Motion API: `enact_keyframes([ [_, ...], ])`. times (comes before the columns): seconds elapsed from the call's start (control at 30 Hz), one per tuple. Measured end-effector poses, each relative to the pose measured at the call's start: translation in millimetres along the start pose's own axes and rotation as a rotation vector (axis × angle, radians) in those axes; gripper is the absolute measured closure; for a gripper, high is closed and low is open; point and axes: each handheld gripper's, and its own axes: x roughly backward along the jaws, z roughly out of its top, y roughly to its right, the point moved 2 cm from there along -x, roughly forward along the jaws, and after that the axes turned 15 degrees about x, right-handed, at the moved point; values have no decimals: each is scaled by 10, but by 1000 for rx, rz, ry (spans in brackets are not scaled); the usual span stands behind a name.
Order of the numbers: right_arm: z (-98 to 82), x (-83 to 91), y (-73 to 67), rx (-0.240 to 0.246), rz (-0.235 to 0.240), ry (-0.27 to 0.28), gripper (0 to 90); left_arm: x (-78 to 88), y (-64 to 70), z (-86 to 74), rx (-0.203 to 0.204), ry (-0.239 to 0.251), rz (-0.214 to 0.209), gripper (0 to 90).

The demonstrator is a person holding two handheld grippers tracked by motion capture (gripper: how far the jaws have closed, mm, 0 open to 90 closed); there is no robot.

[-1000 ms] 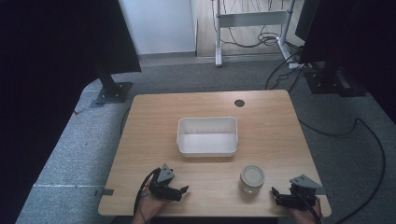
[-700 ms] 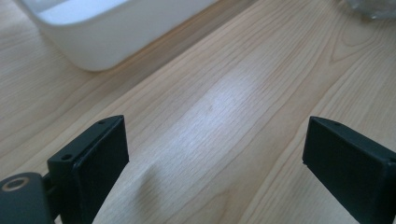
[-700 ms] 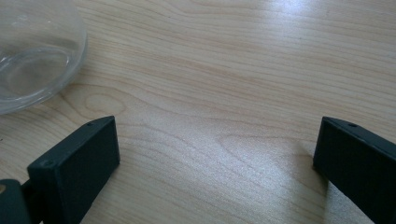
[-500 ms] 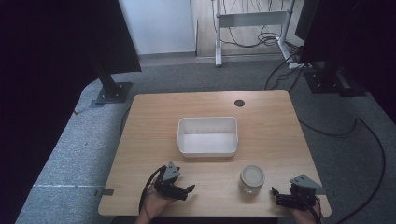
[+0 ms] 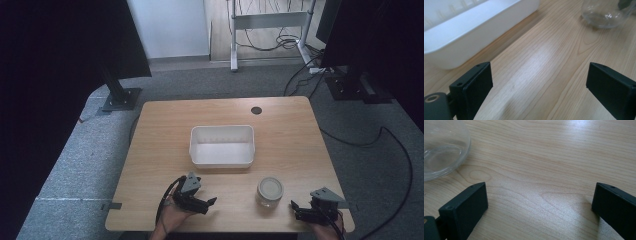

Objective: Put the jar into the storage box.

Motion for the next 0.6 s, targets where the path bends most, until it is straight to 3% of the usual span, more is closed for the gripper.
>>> enact_keyframes([
  [0.6, 0, 0, 0, 1, 1, 0, 0, -174, 249, 232, -21, 15, -47, 40],
])
